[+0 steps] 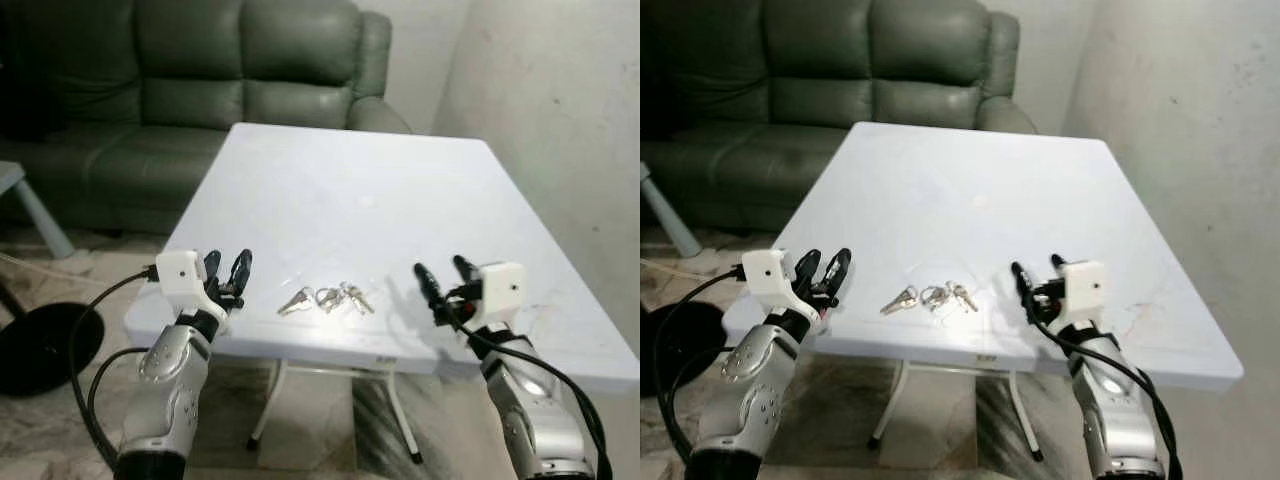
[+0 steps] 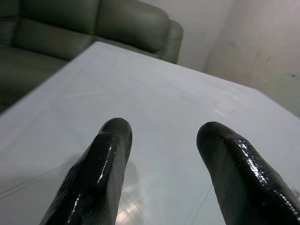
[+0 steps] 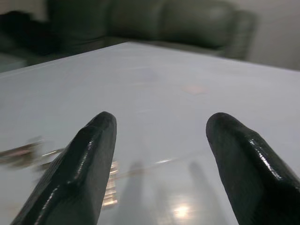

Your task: Hang keys on a hook

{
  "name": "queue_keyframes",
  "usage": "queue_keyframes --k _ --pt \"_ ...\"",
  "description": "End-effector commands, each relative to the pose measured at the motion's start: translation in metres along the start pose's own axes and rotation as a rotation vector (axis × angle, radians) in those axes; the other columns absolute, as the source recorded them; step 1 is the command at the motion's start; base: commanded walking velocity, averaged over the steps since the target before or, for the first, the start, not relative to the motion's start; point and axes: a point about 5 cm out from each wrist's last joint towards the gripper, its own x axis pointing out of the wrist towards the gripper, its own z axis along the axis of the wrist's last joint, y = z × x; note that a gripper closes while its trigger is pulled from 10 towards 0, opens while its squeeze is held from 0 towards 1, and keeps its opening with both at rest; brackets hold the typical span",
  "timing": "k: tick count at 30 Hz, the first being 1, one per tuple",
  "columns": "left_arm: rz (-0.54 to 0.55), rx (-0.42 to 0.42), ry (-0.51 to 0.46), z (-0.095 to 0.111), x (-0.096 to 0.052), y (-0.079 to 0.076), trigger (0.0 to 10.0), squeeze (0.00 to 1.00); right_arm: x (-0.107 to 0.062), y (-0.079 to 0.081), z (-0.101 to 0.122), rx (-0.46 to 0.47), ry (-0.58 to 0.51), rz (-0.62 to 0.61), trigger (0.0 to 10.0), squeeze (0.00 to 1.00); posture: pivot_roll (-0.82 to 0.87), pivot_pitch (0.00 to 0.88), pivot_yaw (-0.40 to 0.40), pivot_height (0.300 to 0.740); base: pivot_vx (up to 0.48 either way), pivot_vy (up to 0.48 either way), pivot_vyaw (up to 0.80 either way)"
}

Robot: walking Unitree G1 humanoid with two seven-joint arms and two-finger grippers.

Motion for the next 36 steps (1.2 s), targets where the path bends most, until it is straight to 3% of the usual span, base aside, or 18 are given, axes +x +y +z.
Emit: queue_keyframes --k 1,2,3,4,12,13,25,36 --pt "-0.042 0.018 -0.01 0.004 0.001 -0.009 10.0 0.0 0.001 -0.005 0.0 -0.014 0.021 0.017 10.0 0.0 0.2 0.0 -0.036 0.736 0.0 0.0 0.0" --pt "-0.053 0.028 -0.004 0.002 0.0 -0.013 10.0 0.0 0.003 -0.005 0.001 -0.022 0.021 0.05 10.0 0.81 0.2 0.0 -0.036 0.736 0.0 0.0 0.0" --pt "-0.055 0.031 -0.002 0.002 0.0 -0.014 10.0 0.0 0.003 -0.005 0.001 -0.026 0.021 0.058 10.0 0.81 0.2 0.0 -0.036 0.736 0.0 0.0 0.0" --pt "-0.063 0.028 0.001 0.001 0.0 -0.016 10.0 0.0 0.004 -0.006 0.002 -0.029 0.021 0.071 10.0 1.0 0.2 0.0 -0.036 0.736 0.0 0.0 0.0" --pt "-0.138 0.035 0.016 -0.003 -0.005 -0.032 10.0 0.0 0.017 -0.008 0.0 -0.126 0.07 0.167 10.0 1.0 0.22 0.0 -0.043 0.736 0.0 0.0 0.0" --pt "-0.142 0.033 0.018 -0.003 -0.005 -0.033 10.0 0.0 0.018 -0.006 0.0 -0.134 0.075 0.185 10.0 0.0 0.22 0.0 -0.043 0.736 0.0 0.0 0.0" --pt "-0.181 0.069 0.068 -0.016 -0.016 -0.047 10.0 0.0 0.043 0.009 -0.007 -0.182 0.14 0.288 10.0 0.0 0.23 0.0 -0.046 0.736 0.0 0.0 0.0" --pt "-0.185 0.064 0.091 -0.017 -0.029 -0.053 10.0 0.0 0.07 0.013 0.007 -0.208 0.126 0.312 10.0 0.0 0.27 0.0 -0.058 0.736 0.0 0.0 0.0"
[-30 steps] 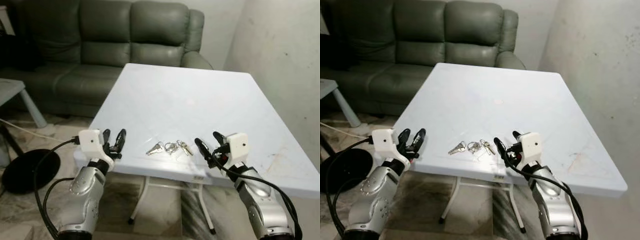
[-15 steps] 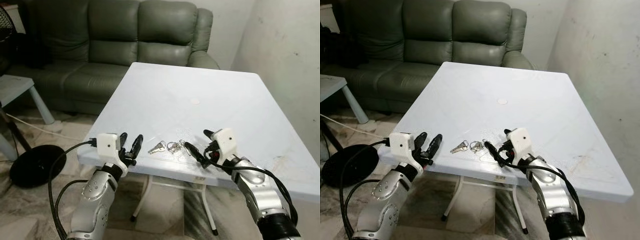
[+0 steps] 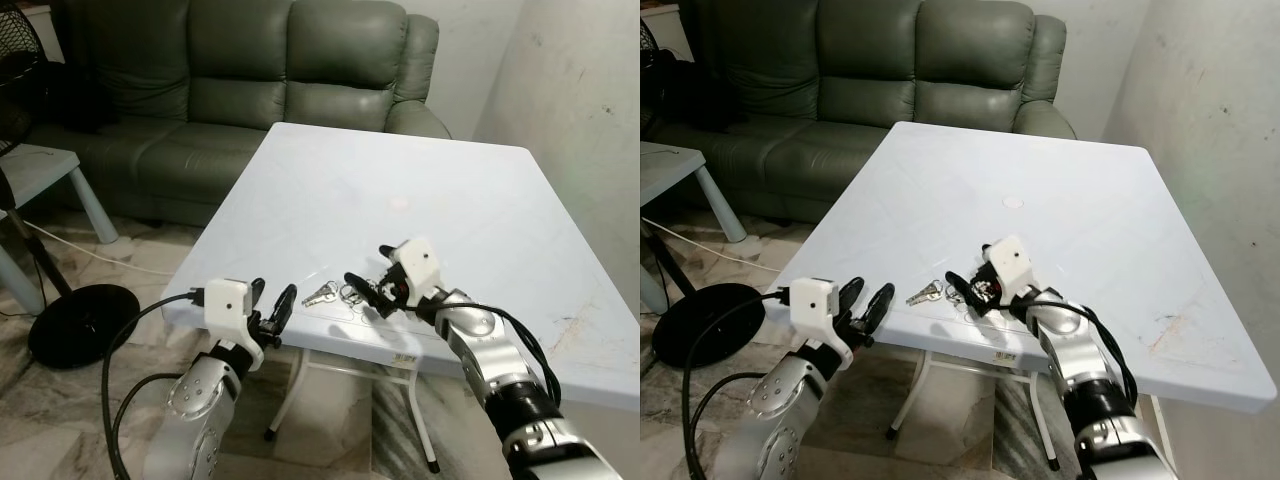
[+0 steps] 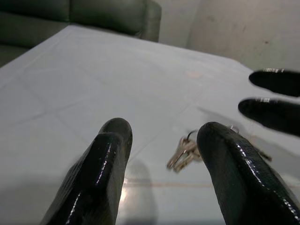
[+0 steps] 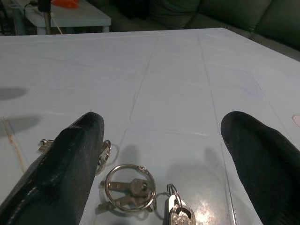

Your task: Hang keys on a hook

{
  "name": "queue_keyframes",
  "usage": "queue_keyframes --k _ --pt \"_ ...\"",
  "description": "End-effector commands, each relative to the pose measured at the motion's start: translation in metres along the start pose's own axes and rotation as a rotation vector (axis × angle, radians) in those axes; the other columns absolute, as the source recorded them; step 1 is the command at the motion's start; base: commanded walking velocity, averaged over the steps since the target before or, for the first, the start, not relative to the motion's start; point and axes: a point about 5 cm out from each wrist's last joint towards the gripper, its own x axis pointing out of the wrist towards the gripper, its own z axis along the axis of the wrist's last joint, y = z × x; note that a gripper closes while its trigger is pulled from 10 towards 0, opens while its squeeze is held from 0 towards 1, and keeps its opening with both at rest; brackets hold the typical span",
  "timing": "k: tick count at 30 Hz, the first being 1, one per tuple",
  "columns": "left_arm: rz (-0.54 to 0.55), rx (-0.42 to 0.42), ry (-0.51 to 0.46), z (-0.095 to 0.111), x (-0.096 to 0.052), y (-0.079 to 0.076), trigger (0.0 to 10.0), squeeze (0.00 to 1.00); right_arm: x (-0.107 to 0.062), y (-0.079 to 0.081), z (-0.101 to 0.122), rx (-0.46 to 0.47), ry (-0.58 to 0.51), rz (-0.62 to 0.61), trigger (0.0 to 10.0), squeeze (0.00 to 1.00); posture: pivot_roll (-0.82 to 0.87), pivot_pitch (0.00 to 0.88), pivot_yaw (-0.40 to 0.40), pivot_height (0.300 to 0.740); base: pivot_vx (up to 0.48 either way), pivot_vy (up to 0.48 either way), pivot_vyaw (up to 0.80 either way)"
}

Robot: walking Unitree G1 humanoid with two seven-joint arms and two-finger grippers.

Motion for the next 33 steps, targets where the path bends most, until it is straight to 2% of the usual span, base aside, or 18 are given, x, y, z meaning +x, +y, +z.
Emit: queue_keyframes --k 1,9,17,19,20,22,23,25,26,27,28,31,32,33 --pt "-0.009 0.013 -0.001 0.003 -0.001 -0.005 10.0 0.0 0.004 -0.002 0.004 -0.018 0.006 0.007 10.0 0.0 0.27 0.0 -0.058 0.736 0.0 0.0 0.0" --pt "0.002 0.004 0.018 0.001 -0.01 -0.008 10.0 0.0 0.01 0.003 0.003 -0.046 0.018 0.059 10.0 0.0 0.28 0.0 -0.064 0.736 0.0 0.0 0.0" --pt "0.017 -0.008 0.031 -0.001 -0.015 -0.012 10.0 0.0 0.013 0.001 0.0 -0.081 0.058 0.034 10.0 0.0 0.3 0.024 -0.079 0.736 0.0 0.0 0.0" --pt "0.019 -0.009 0.033 -0.001 -0.016 -0.012 10.0 0.0 0.013 0.002 -0.002 -0.077 0.07 0.056 6.1 0.0 0.3 0.026 -0.081 0.736 0.0 0.0 0.0" --pt "0.021 -0.01 0.034 -0.001 -0.017 -0.013 10.0 0.0 0.013 0.002 -0.002 -0.083 0.075 0.062 5.5 0.0 0.3 0.026 -0.083 0.736 0.0 0.0 0.0" --pt "0.025 -0.013 0.036 -0.002 -0.018 -0.013 10.0 0.0 0.013 0.006 -0.004 -0.086 0.074 0.093 6.0 0.0 0.3 0.028 -0.088 0.736 0.0 0.0 0.0" --pt "0.027 -0.014 0.037 -0.002 -0.018 -0.013 10.0 0.0 0.013 0.007 -0.005 -0.087 0.079 0.096 7.7 0.0 0.3 0.028 -0.088 0.736 0.0 0.0 0.0" --pt "0.029 -0.016 0.038 -0.002 -0.019 -0.013 10.0 0.0 0.014 0.009 -0.006 -0.089 0.082 0.102 8.1 0.0 0.3 0.028 -0.088 0.736 0.0 0.0 0.0" --pt "0.031 -0.016 0.04 -0.002 -0.019 -0.014 10.0 0.0 0.014 0.012 -0.008 -0.085 0.084 0.117 4.0 0.0 0.3 0.029 -0.09 0.736 0.0 0.0 0.0" --pt "0.033 -0.017 0.042 -0.002 -0.019 -0.014 10.0 0.0 0.014 0.014 -0.009 -0.086 0.089 0.127 4.4 0.0 0.3 0.028 -0.091 0.736 0.0 0.0 0.0" --pt "0.033 -0.018 0.042 -0.003 -0.019 -0.014 10.0 0.0 0.014 0.015 -0.011 -0.081 0.101 0.129 9.6 0.0 0.31 0.027 -0.093 0.736 0.0 0.0 0.0" --pt "0.035 -0.018 0.042 -0.002 -0.019 -0.014 10.0 0.0 0.015 0.017 -0.013 -0.089 0.104 0.136 9.6 0.0 0.31 0.028 -0.094 0.736 0.0 0.0 0.0" --pt "0.037 -0.018 0.042 -0.002 -0.019 -0.014 10.0 0.0 0.015 0.018 -0.013 -0.092 0.102 0.14 10.0 0.0 0.31 0.027 -0.094 0.736 0.0 0.0 0.0" --pt "0.039 -0.018 0.043 -0.002 -0.02 -0.014 10.0 0.0 0.015 0.019 -0.013 -0.092 0.101 0.144 9.8 0.0 0.31 0.026 -0.094 0.736 0.0 0.0 0.0"
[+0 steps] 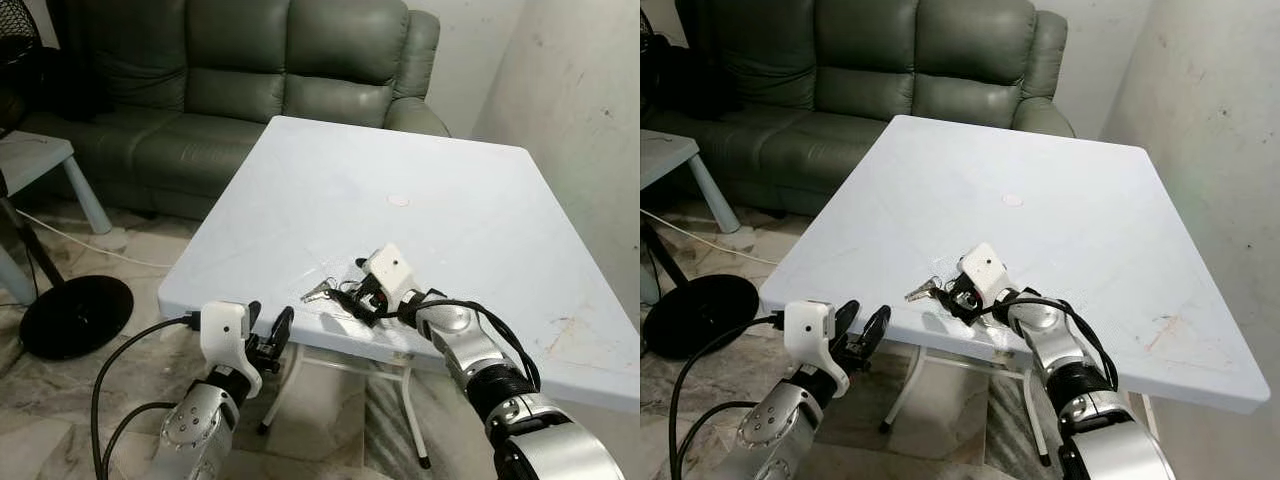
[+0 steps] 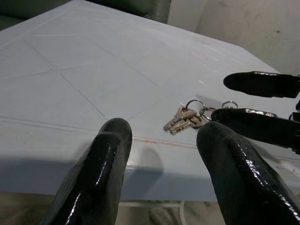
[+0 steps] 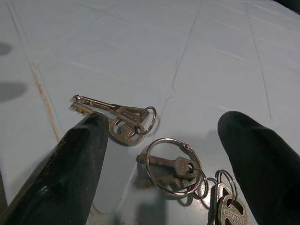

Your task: Hang keys on a hook

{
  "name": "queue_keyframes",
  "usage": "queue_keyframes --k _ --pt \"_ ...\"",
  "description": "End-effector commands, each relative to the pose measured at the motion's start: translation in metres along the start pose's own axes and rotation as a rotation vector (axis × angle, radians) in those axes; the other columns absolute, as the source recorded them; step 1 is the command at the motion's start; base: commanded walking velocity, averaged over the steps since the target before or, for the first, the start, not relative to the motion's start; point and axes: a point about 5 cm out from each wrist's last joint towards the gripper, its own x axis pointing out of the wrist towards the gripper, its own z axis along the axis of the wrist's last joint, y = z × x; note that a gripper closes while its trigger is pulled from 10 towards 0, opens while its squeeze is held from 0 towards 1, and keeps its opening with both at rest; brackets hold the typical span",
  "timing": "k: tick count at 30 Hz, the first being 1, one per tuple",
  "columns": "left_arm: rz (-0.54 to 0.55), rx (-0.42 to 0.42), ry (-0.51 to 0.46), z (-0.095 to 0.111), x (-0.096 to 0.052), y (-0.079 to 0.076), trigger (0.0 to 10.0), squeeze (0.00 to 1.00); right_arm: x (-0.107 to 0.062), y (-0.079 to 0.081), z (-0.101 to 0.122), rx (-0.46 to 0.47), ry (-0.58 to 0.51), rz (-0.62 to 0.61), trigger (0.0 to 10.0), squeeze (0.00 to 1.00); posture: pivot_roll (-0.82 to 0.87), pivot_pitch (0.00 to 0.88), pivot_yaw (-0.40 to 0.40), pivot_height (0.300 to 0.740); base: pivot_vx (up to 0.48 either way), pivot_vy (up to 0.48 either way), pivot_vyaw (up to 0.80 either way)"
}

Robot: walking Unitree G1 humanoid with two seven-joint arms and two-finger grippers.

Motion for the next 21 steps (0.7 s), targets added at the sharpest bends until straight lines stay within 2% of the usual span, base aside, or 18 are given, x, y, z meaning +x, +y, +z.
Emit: queue_keyframes --k 1,2,3,5,6,7,8,9,10,11,12,13,14,15,16,17,18,21 --pt "-0.009 0.008 -0.008 0.004 -0.001 -0.004 10.0 0.0 0.0 0.0 0.0 -0.012 0.005 0.011 9.8 0.0 0.31 0.026 -0.094 0.736 0.0 0.0 0.0" --pt "-0.007 0.009 -0.008 0.004 -0.001 -0.004 10.0 0.0 0.001 0.001 0.0 0.0 0.006 0.017 10.0 0.0 0.31 0.026 -0.094 0.736 0.0 0.0 0.0" --pt "-0.006 0.009 -0.009 0.004 -0.001 -0.003 10.0 0.0 0.002 0.002 0.001 0.011 0.001 0.028 8.7 0.0 0.31 0.026 -0.094 0.736 0.0 0.0 0.0" --pt "-0.005 0.01 -0.009 0.004 -0.001 -0.003 10.0 0.0 0.003 0.004 0.002 0.015 -0.005 0.037 9.1 0.0 0.31 0.024 -0.095 0.736 0.0 0.0 0.0" --pt "-0.003 0.009 -0.008 0.004 -0.001 -0.003 10.0 0.0 0.004 0.006 0.003 0.024 -0.014 0.042 7.6 0.0 0.31 0.024 -0.095 0.736 0.0 0.0 0.0" --pt "-0.003 0.01 -0.008 0.004 -0.001 -0.003 10.0 0.0 0.005 0.007 0.004 0.024 -0.018 0.044 6.8 0.0 0.32 0.021 -0.096 0.736 0.0 0.0 0.0" --pt "-0.002 0.011 -0.008 0.004 -0.001 -0.003 10.0 0.0 0.006 0.008 0.004 0.022 -0.02 0.045 6.8 0.0 0.32 0.021 -0.096 0.736 0.0 0.0 0.0" --pt "-0.001 0.011 -0.009 0.004 -0.001 -0.003 10.0 0.0 0.007 0.01 0.006 0.035 -0.039 0.049 2.6 0.0 0.32 0.021 -0.096 0.736 0.0 0.0 0.0" --pt "-0.001 0.011 -0.009 0.004 -0.001 -0.003 10.0 0.0 0.007 0.01 0.006 0.035 -0.039 0.049 2.6 0.0 0.32 0.021 -0.096 0.736 0.0 0.0 0.0" --pt "0.0 0.012 -0.009 0.004 -0.001 -0.003 10.0 0.0 0.008 0.011 0.007 0.042 -0.053 0.049 0.0 0.0 0.32 0.021 -0.096 0.736 0.0 0.0 0.0" --pt "0.0 0.012 -0.009 0.004 -0.001 -0.003 10.0 0.0 0.009 0.013 0.008 0.048 -0.053 0.048 0.0 0.0 0.32 0.015 -0.098 0.736 0.0 0.0 0.0" --pt "0.001 0.012 -0.009 0.004 -0.001 -0.003 10.0 0.0 0.01 0.015 0.007 0.058 -0.046 0.041 3.1 0.0 0.32 0.014 -0.096 0.736 0.0 0.0 0.0" --pt "0.001 0.011 -0.009 0.004 -0.001 -0.003 10.0 0.0 0.013 0.018 0.007 0.079 -0.036 0.034 4.9 0.0 0.32 0.014 -0.096 0.736 0.0 0.0 0.0" --pt "0.001 0.011 -0.009 0.004 -0.001 -0.003 10.0 0.0 0.014 0.019 0.007 0.09 -0.037 0.034 4.9 0.0 0.32 0.014 -0.096 0.736 0.0 0.0 0.0" --pt "0.001 0.011 -0.009 0.004 -0.001 -0.004 10.0 0.0 0.015 0.022 0.008 0.093 -0.045 0.027 6.7 0.0 0.32 0.012 -0.098 0.736 0.0 0.0 0.0" --pt "0.001 0.011 -0.009 0.004 -0.001 -0.004 10.0 0.0 0.015 0.022 0.008 0.093 -0.045 0.027 6.7 0.0 0.32 0.012 -0.098 0.736 0.0 0.0 0.0" --pt "0.0 0.011 -0.008 0.004 0.0 -0.004 10.0 0.0 0.017 0.023 0.008 0.104 -0.034 -0.003 10.0 0.0 0.32 0.012 -0.098 0.736 0.0 0.0 0.0" --pt "-0.001 0.011 -0.008 0.004 0.0 -0.005 10.0 0.0 0.02 0.027 0.009 0.142 -0.037 -0.007 10.0 0.0 0.32 0.012 -0.098 0.736 0.0 0.0 0.0"
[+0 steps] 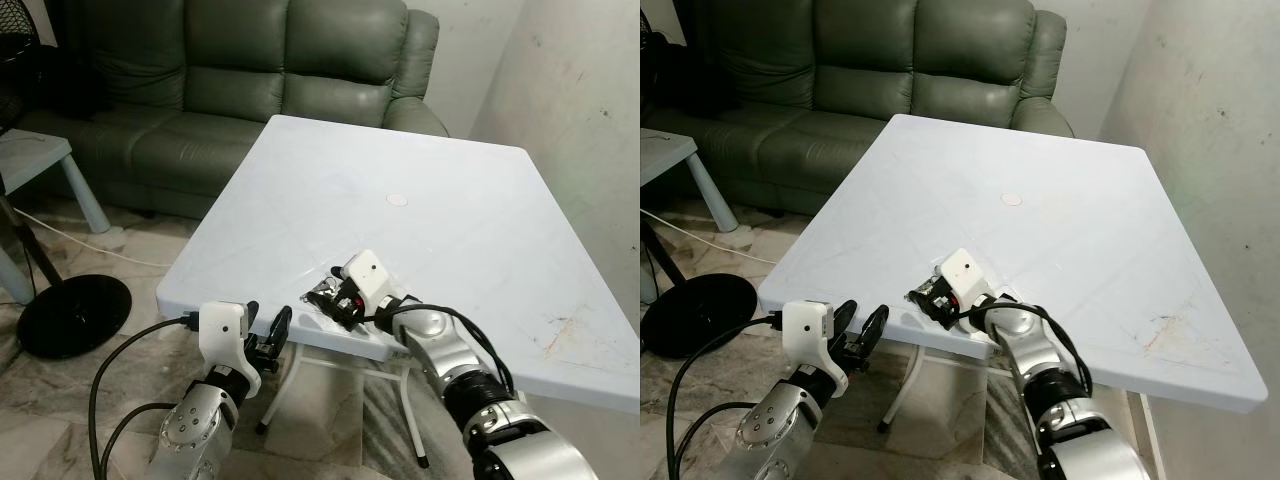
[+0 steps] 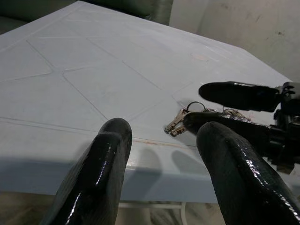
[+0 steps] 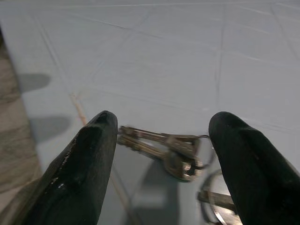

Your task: Hang keys on a hook

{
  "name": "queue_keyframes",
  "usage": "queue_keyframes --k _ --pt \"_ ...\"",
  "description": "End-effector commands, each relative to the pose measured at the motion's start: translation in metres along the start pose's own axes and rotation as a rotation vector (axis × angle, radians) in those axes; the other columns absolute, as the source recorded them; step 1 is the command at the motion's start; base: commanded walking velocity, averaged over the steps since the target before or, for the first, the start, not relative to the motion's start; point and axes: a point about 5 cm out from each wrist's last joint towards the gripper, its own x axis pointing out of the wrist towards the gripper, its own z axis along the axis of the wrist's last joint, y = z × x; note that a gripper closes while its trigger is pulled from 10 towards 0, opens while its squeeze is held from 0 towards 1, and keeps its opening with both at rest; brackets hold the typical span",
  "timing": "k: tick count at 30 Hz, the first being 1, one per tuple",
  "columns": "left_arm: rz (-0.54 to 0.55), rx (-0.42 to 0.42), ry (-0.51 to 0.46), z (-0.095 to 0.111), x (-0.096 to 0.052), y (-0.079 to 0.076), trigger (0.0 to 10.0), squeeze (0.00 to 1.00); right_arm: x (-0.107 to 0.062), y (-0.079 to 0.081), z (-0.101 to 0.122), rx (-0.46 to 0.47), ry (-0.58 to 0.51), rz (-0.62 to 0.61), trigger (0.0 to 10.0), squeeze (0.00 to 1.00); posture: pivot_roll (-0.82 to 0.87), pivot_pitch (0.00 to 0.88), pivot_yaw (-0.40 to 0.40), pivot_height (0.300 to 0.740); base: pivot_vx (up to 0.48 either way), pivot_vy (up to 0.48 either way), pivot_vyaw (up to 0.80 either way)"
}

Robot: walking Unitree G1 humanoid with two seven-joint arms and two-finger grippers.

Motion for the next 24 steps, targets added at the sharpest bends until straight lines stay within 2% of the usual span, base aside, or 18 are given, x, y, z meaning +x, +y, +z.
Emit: queue_keyframes --k 1,10,18,24 --pt "-0.006 0.006 -0.004 0.002 0.001 -0.004 10.0 0.0 0.0 -0.004 0.004 0.042 -0.014 -0.047 10.0 0.0 0.32 0.012 -0.098 0.736 0.0 0.0 0.0" --pt "-0.004 0.005 -0.005 0.003 0.002 -0.004 10.0 0.0 0.009 -0.002 0.015 0.138 -0.053 -0.148 10.0 0.0 0.31 0.015 -0.095 0.736 0.0 0.0 0.0" --pt "0.004 0.003 -0.005 0.003 0.002 -0.004 10.0 0.0 0.012 -0.001 0.016 0.114 0.005 -0.187 10.0 0.0 0.31 0.034 -0.096 0.736 0.0 0.0 0.0" --pt "0.014 -0.003 -0.003 0.003 0.0 -0.004 10.0 0.0 0.014 0.005 0.013 0.1 0.038 -0.157 10.0 0.0 0.32 0.041 -0.098 0.736 0.0 0.0 0.0"
